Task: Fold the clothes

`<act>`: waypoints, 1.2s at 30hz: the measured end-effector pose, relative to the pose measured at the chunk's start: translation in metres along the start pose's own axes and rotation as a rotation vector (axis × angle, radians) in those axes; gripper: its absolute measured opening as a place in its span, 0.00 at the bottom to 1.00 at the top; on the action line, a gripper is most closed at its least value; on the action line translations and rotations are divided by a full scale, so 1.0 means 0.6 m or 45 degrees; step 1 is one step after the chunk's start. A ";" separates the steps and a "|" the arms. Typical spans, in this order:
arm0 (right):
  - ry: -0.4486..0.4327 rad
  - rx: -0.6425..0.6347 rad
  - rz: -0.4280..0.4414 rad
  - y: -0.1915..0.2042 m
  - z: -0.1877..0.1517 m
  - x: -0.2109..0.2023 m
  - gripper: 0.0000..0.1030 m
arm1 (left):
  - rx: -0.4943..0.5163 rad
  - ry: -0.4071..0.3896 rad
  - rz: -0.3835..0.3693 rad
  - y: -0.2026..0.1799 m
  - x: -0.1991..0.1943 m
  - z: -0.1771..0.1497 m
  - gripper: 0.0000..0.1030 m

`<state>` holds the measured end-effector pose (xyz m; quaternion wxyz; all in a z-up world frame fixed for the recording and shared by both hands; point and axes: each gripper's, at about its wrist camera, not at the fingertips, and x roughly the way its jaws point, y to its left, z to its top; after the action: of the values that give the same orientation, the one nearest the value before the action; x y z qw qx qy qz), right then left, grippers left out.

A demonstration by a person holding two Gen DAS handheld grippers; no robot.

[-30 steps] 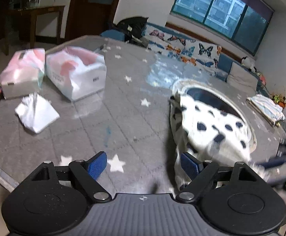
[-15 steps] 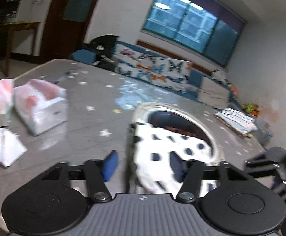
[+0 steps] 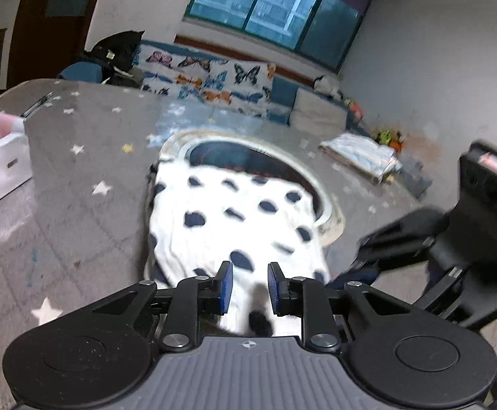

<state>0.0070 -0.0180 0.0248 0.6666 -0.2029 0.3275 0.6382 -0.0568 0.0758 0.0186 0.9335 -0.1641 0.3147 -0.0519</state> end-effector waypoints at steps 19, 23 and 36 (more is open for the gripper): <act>-0.051 0.362 -0.430 -0.217 0.022 0.032 0.35 | 0.026 0.030 -0.050 -0.016 -0.011 -0.011 0.23; -0.050 0.407 -0.454 -0.238 0.015 0.031 0.35 | 0.019 0.041 -0.055 -0.015 -0.010 -0.011 0.23; -0.041 0.269 -0.265 -0.210 0.120 0.105 0.35 | -0.044 0.036 -0.059 -0.008 -0.014 -0.009 0.25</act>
<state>0.1419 0.0641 0.0131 0.7520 -0.1542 0.3591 0.5309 -0.0664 0.0713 0.0211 0.9245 -0.1866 0.3249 -0.0702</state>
